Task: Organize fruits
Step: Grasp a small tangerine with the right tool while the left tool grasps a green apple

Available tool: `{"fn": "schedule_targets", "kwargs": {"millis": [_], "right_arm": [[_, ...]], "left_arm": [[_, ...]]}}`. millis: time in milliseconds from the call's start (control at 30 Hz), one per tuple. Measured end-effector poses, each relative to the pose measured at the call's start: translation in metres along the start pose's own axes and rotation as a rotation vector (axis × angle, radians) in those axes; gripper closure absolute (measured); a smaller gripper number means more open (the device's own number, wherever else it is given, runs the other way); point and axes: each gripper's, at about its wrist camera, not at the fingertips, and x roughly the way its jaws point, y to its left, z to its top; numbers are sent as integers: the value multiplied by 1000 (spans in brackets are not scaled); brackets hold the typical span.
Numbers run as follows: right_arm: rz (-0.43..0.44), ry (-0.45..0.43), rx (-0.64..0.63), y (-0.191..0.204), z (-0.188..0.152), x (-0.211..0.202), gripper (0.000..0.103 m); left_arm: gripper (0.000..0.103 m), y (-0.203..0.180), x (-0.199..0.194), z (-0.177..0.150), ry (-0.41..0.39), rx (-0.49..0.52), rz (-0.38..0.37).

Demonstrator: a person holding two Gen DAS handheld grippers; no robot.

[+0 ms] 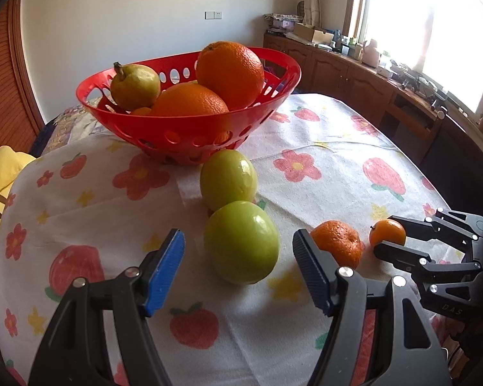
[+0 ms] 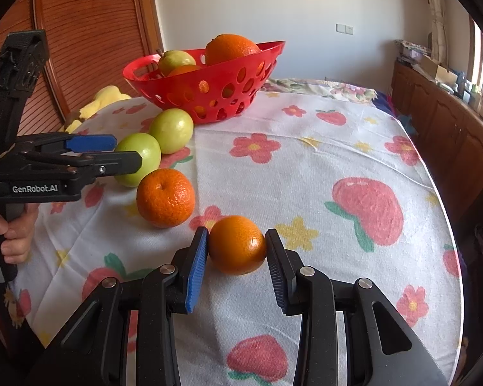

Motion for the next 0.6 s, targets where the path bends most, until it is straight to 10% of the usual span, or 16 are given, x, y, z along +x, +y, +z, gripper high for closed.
{"fn": "schedule_targets", "kwargs": {"millis": [600], "right_arm": [[-4, -3, -3, 1, 0, 1, 67]], "left_arm": [[52, 0, 12, 3, 36, 11, -1]]}}
